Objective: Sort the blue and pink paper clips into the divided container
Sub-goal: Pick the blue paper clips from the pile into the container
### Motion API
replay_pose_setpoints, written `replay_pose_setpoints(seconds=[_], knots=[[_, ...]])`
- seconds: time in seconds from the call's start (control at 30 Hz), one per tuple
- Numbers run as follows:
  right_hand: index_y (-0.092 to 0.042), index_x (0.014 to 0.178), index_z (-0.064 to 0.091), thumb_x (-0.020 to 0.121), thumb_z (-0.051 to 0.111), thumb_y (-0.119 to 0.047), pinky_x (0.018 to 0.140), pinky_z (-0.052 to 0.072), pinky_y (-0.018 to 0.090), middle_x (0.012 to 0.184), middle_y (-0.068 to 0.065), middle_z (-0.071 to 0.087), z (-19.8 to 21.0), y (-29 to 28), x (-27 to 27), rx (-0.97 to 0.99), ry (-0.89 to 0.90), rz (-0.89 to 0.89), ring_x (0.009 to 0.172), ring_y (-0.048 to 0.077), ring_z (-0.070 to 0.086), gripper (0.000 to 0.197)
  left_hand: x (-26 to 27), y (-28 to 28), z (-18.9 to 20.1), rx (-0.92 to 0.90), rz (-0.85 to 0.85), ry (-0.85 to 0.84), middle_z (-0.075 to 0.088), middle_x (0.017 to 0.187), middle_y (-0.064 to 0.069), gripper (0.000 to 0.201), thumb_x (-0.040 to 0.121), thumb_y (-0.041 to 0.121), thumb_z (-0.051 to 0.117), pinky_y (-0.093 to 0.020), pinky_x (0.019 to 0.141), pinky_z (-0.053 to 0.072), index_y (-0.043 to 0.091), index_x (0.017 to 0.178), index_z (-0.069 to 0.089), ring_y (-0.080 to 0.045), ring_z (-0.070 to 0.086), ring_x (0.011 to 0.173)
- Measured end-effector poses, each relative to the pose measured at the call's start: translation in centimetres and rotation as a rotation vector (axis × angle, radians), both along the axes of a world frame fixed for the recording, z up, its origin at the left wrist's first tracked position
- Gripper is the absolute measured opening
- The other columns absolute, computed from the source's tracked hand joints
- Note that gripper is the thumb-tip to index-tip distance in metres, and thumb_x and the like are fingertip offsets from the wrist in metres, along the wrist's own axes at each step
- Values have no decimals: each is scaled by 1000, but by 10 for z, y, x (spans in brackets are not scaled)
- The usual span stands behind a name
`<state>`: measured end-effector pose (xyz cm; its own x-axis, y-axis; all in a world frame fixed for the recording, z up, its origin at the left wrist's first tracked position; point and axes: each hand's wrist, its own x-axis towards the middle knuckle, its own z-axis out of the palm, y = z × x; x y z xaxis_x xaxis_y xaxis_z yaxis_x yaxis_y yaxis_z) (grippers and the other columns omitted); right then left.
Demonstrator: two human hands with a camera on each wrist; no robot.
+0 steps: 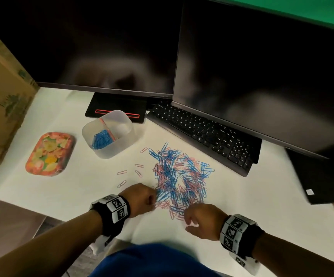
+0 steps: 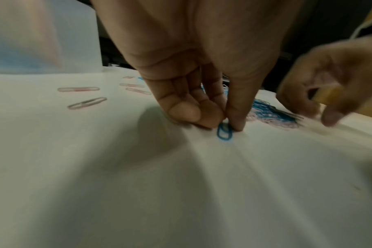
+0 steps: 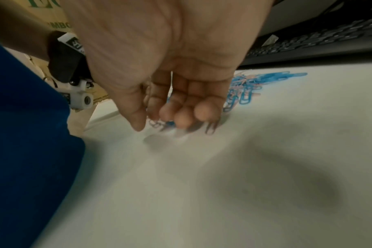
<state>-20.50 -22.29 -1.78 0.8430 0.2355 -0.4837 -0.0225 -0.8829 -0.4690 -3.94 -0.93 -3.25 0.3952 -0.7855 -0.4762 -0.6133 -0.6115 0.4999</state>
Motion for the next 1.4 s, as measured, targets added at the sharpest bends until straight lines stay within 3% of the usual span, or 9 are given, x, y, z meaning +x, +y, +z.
replay_pose_setpoints(seconds=[0.2, 0.47, 0.63, 0.8, 0.97, 1.1, 1.23, 1.33, 1.4], knots=[[-17, 96, 58, 88, 58, -36, 81, 41, 27, 101, 1, 58, -13, 2, 22, 25, -64, -88, 104, 22, 52, 20, 17, -4, 2, -16, 113, -29, 50, 63, 17, 13, 79, 33, 71, -12, 57, 32, 26, 82, 60, -5, 50, 68], [-18, 100, 58, 88, 57, -28, 80, 42, 29, 106, 3, 57, -10, 12, 66, 20, -118, -155, 99, 22, 54, 15, 43, -5, 7, 86, 219, -130, 62, 84, 2, 18, 79, 33, 70, -26, 75, 45, 20, 91, 65, -20, 59, 85], [-21, 94, 58, 88, 52, -23, 75, 47, 30, 98, 0, 62, -9, 7, 68, 0, -238, -239, 92, 25, 59, 10, 40, 1, 4, 95, 224, -176, 60, 88, 2, 10, 84, 29, 63, -25, 71, 41, 20, 89, 63, -23, 60, 90], [-21, 109, 65, 87, 54, -18, 82, 47, 34, 104, 4, 61, -11, 12, 64, -17, -350, -5, 100, 25, 57, 25, 35, 6, 3, 86, 224, -185, 51, 86, 6, 12, 85, 29, 58, -28, 72, 44, 27, 76, 51, -24, 59, 88], [-22, 75, 65, 78, 66, -19, 57, 53, 32, 74, 0, 57, -22, 22, 68, -50, -457, 139, 69, 25, 59, 4, 33, 4, 11, -7, 264, -139, 57, 78, 5, 16, 83, 20, 59, -25, 64, 40, 26, 72, 50, -19, 53, 74], [-20, 76, 62, 79, 67, -14, 59, 50, 28, 78, -1, 56, -30, 25, 69, -36, -512, 164, 71, 22, 57, 8, 36, 2, 18, -140, 389, -47, 63, 74, 4, 18, 81, 10, 61, -24, 66, 45, 26, 77, 56, -17, 56, 68], [-12, 89, 62, 91, 52, -11, 70, 41, 23, 87, 3, 59, -14, 21, 68, 204, -395, -153, 80, 16, 52, 10, 39, -4, 21, -218, 461, 38, 60, 69, 15, 20, 82, 2, 57, -20, 69, 44, 18, 92, 64, -7, 54, 62], [-11, 103, 64, 90, 53, 2, 62, 46, 16, 79, 5, 61, -3, 13, 70, 510, -189, -602, 66, 13, 54, 22, 45, -12, 22, -224, 572, 187, 64, 71, 4, 29, 80, -5, 54, -9, 64, 45, 20, 89, 63, -11, 59, 66], [-10, 116, 59, 89, 45, 13, 54, 48, 19, 73, 8, 56, 0, 4, 75, 718, -59, -853, 56, 14, 54, 38, 46, -20, 22, -250, 659, 299, 61, 73, -2, 30, 79, -10, 52, -20, 66, 52, 18, 81, 62, -17, 60, 66]])
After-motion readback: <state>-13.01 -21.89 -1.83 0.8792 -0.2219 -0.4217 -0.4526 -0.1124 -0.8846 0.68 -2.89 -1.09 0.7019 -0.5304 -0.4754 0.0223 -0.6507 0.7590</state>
